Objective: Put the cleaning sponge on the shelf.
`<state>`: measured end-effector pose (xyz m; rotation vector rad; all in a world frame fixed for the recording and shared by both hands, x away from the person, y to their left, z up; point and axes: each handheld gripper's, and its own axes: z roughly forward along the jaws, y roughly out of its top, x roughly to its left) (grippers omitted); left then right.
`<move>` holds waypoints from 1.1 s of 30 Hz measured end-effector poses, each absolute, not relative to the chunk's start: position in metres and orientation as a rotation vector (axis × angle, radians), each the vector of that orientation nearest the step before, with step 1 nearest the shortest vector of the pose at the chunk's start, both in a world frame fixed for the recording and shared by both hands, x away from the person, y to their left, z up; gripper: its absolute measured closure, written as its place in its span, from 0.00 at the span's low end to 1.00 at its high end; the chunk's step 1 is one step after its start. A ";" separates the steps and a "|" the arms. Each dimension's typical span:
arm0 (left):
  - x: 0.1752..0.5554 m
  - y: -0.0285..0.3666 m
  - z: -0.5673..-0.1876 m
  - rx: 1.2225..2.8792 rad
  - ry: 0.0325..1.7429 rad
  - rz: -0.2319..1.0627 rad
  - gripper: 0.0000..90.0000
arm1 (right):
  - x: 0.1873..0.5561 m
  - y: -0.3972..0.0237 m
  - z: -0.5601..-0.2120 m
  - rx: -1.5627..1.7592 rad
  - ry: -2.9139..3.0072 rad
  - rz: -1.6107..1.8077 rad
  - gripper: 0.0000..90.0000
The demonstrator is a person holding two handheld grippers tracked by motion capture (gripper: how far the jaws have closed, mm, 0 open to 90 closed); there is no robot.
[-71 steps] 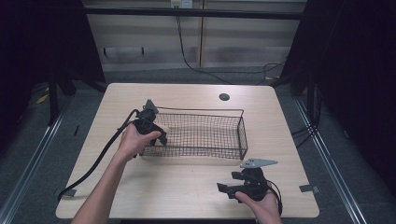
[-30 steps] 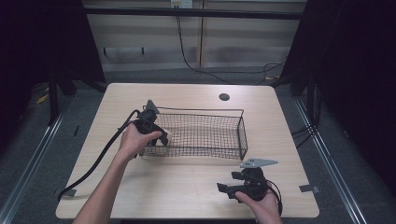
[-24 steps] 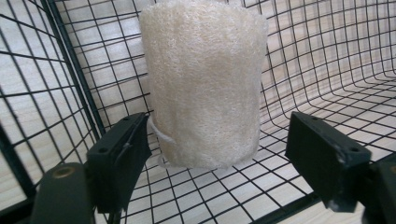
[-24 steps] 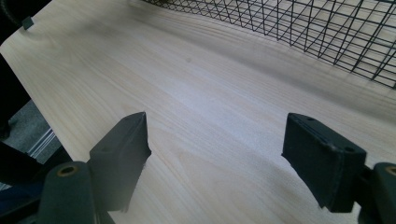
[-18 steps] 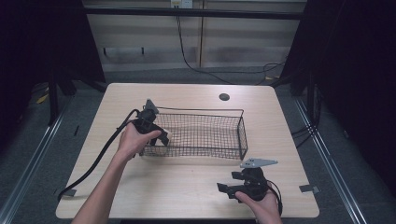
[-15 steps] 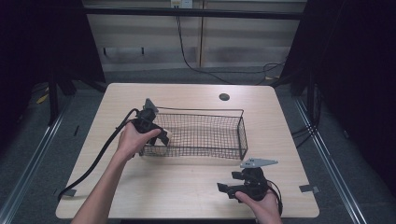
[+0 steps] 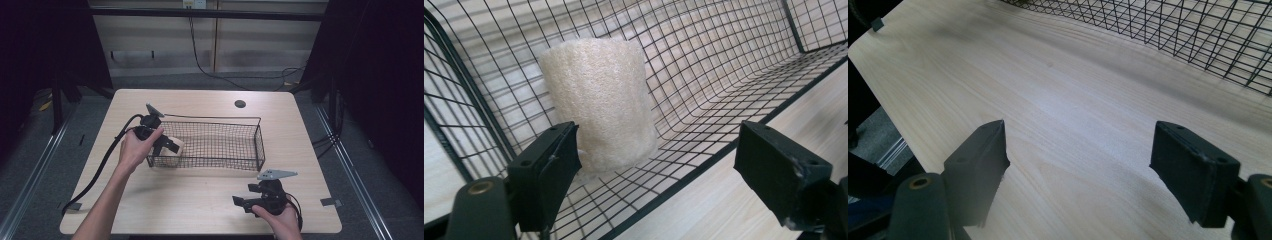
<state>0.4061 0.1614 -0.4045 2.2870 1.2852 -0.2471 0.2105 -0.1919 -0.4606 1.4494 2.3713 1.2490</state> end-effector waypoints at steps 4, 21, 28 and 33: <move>0.402 0.163 -0.400 2.267 1.248 -0.248 0.20 | 0.211 -0.192 -0.460 1.456 2.371 1.247 0.25; 0.378 0.187 -0.384 2.181 1.134 -0.137 0.29 | 0.211 -0.193 -0.461 1.458 2.366 1.248 0.25; 0.369 0.203 -0.378 2.132 1.114 -0.098 0.22 | 0.211 -0.193 -0.461 1.469 2.363 1.249 0.25; 0.360 0.212 -0.376 2.141 1.095 -0.071 0.22 | 0.211 -0.193 -0.461 1.473 2.361 1.250 0.25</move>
